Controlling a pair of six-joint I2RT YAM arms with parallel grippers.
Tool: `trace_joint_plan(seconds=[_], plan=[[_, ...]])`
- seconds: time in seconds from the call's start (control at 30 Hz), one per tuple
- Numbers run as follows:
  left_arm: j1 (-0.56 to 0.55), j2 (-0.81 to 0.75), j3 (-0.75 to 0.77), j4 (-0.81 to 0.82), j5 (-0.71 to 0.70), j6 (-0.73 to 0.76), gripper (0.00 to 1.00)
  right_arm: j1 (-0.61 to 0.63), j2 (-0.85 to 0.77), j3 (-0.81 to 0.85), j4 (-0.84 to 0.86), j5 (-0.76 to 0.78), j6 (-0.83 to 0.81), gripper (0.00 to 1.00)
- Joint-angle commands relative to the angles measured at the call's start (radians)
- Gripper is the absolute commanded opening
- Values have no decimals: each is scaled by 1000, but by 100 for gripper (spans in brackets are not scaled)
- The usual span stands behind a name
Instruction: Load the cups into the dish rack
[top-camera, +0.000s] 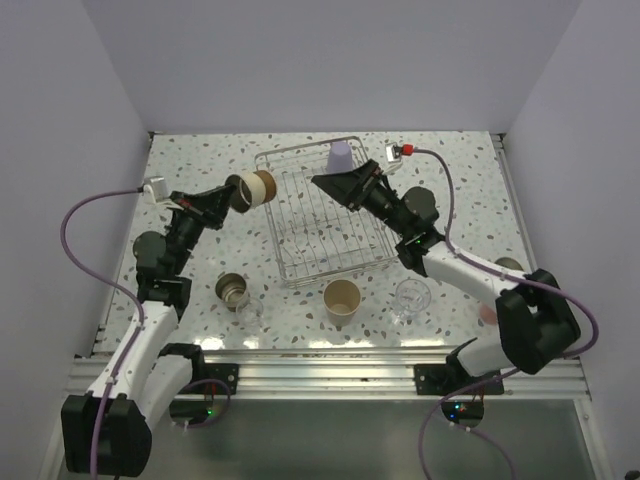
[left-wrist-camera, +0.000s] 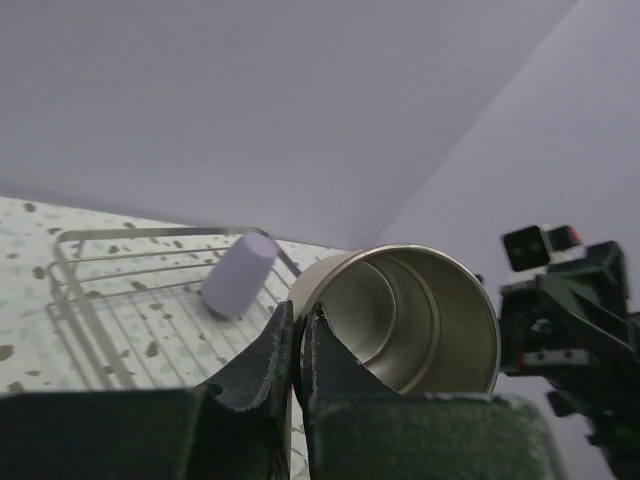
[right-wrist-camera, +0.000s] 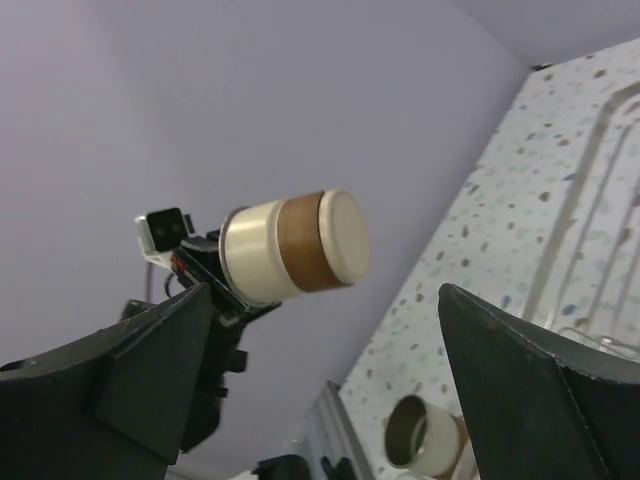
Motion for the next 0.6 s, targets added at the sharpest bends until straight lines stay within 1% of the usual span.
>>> trace_joint_plan(seconds=[0.0, 0.07, 0.17, 0.3, 0.57], plan=[[2, -28, -86, 348, 176, -183, 0, 28, 108, -13, 533, -43, 324, 98], [-4, -29, -106, 404, 196, -208, 0, 60, 154, 3, 634, -34, 373, 98], [-4, -37, -143, 469, 202, -244, 0, 98, 223, 13, 705, -8, 412, 98], [-4, -31, -184, 590, 221, -312, 0, 144, 268, 25, 723, 20, 417, 98], [-3, -26, -193, 642, 213, -329, 0, 206, 320, 83, 754, 36, 429, 98]])
